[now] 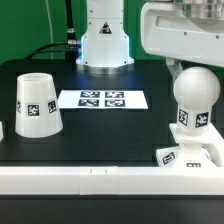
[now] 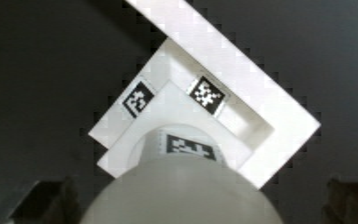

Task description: Assemble lamp

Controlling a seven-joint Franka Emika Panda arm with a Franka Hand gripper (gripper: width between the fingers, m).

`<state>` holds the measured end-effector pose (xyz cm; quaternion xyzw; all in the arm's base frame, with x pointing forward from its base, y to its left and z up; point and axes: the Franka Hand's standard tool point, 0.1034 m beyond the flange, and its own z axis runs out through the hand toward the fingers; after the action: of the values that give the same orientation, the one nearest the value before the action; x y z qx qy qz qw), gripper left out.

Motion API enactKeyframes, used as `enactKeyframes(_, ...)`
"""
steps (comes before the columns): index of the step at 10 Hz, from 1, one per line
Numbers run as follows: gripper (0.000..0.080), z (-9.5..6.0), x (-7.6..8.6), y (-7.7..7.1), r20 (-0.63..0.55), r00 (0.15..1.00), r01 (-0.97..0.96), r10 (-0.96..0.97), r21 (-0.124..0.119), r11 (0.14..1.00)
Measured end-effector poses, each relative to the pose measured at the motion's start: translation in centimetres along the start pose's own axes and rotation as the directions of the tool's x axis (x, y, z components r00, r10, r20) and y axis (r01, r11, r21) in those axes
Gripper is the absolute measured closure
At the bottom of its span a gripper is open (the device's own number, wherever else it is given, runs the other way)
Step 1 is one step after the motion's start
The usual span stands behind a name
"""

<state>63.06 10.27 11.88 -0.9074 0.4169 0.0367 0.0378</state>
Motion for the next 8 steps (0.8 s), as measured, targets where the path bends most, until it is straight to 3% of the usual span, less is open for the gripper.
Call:
enactKeyframes(4,0.0101,0.1,0.0,0.0,0.000,0.957,0.292,-0.292,0.000,0.957)
enactKeyframes(5,0.0101,0.1,0.2,0.3,-0.003,0.914,0.407,-0.407,-0.018,0.913)
enactKeyframes(7,0.0101,0.1,1.0,1.0,-0.008,0.765,0.642,-0.644,-0.078,0.763)
enactKeyframes(8,0.0101,0.1,1.3,1.1,-0.010,0.696,0.715,-0.718,-0.086,0.694)
